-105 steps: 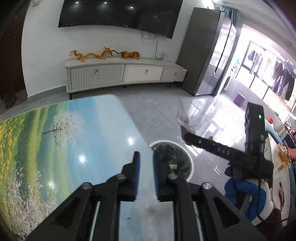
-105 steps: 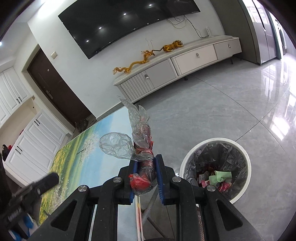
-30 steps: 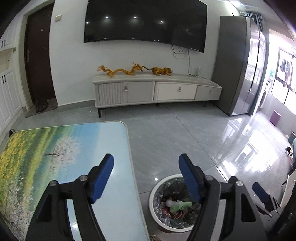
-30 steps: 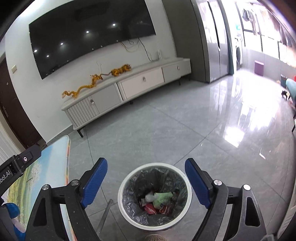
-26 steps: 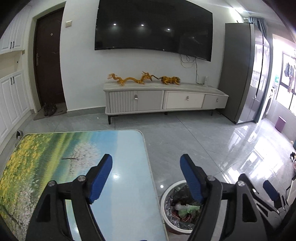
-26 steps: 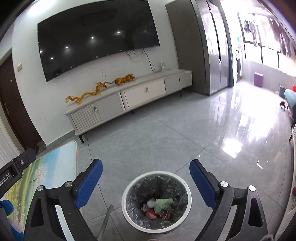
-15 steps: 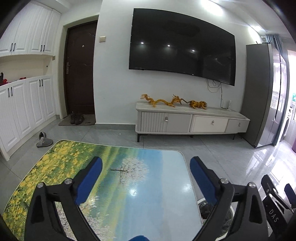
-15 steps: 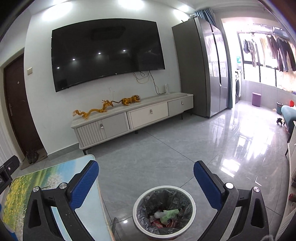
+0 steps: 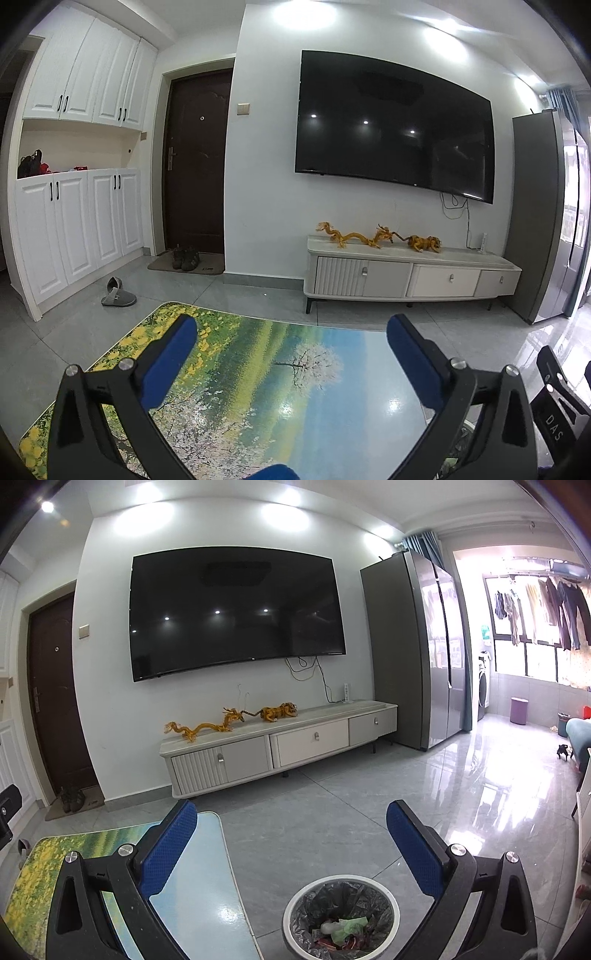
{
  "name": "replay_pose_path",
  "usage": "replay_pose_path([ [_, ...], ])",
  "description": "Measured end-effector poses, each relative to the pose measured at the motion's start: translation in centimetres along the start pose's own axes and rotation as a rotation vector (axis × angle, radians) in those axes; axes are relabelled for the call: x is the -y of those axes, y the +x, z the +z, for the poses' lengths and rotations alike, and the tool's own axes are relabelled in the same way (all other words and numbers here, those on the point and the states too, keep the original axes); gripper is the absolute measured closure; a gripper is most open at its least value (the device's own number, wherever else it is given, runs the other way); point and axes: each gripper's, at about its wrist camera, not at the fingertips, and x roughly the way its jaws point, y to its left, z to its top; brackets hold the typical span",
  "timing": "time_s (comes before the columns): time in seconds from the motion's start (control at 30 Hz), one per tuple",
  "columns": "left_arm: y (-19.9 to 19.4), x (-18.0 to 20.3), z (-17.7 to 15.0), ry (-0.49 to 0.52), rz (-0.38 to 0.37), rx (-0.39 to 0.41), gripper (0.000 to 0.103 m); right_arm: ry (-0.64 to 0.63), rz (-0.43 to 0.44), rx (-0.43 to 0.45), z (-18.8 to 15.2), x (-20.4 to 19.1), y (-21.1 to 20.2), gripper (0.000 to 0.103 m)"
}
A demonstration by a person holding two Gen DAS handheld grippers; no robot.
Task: Collect trash
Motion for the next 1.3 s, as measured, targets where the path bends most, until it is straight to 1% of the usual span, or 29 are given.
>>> replay_pose_path([
  [0.27,-1.8,0.3,0.3,0.023,0.004,0.043,0.000,0.022,0.012,0.037,0.8,0.4,-1.3,0.000],
  [0.43,-2.3,0.1,0.5,0.024,0.002,0.048,0.000,0.035,0.015,0.050,1.0,0.9,-1.8,0.000],
  [0.77,-2.6,0.3,0.1,0.032,-0.014,0.021,0.000,0.036,0.010,0.058,0.9,0.8,-2.3,0.000],
  [1.1,-1.7,-0.2,-0.1,0.022,-0.019,-0.015,0.000,0.042,-0.015,0.052,0.6,1.2,-2.0,0.000],
  [1.3,-1.6,-0.3,-0.3,0.025,-0.019,-0.020,0.000,0.055,-0.036,0.055,0.8,1.4,-2.0,0.000],
])
